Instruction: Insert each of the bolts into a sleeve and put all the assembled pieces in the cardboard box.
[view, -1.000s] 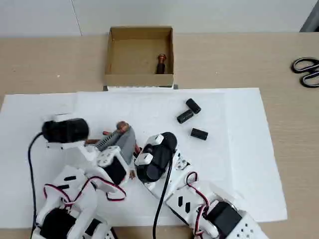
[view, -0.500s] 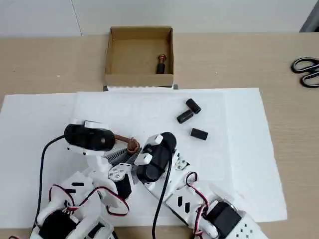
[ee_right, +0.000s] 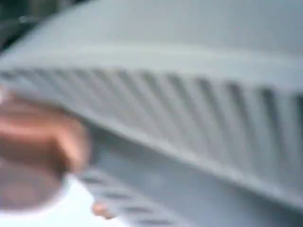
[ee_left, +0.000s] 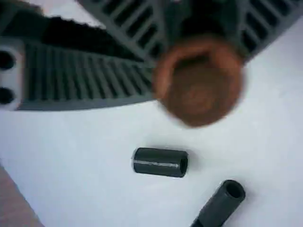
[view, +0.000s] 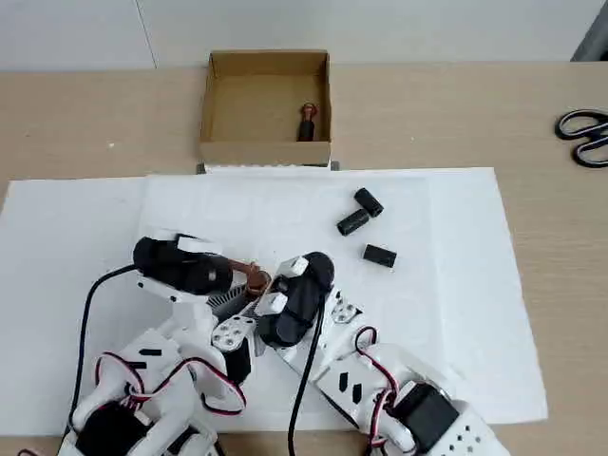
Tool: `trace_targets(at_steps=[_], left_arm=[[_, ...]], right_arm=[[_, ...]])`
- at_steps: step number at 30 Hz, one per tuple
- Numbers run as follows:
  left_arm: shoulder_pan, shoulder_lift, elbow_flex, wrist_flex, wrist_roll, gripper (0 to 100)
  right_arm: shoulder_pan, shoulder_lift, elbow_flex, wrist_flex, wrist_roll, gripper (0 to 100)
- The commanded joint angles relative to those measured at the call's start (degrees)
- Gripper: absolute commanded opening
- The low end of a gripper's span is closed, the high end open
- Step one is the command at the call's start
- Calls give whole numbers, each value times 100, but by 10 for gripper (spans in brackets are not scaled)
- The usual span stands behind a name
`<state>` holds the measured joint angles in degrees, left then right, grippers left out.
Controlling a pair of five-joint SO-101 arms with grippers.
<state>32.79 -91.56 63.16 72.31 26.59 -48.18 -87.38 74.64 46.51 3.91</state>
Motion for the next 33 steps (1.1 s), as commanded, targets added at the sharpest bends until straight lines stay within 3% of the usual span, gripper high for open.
trace_targets(at_steps=[1,4,13,21,24,27,33], left_arm=[[0,44,31,158,-53,200],[-149,53,31,158,-53,240],[-202,53,-549,158,-26,240],[-1143,44,-901,114,-176,239],[-1433,35,-901,114,-176,179],[-1618,44,-866,114,-325,17],[-2277,35,-347,-220,-888,7]], right_arm=[[136,-75,-431,-295,53,4],[136,-75,-413,-286,53,4],[136,-75,-255,-286,44,4],[180,-75,-97,-286,44,4],[418,-75,-97,-286,35,4],[804,-75,-97,-286,62,4],[1543,-31,-88,-277,35,4]])
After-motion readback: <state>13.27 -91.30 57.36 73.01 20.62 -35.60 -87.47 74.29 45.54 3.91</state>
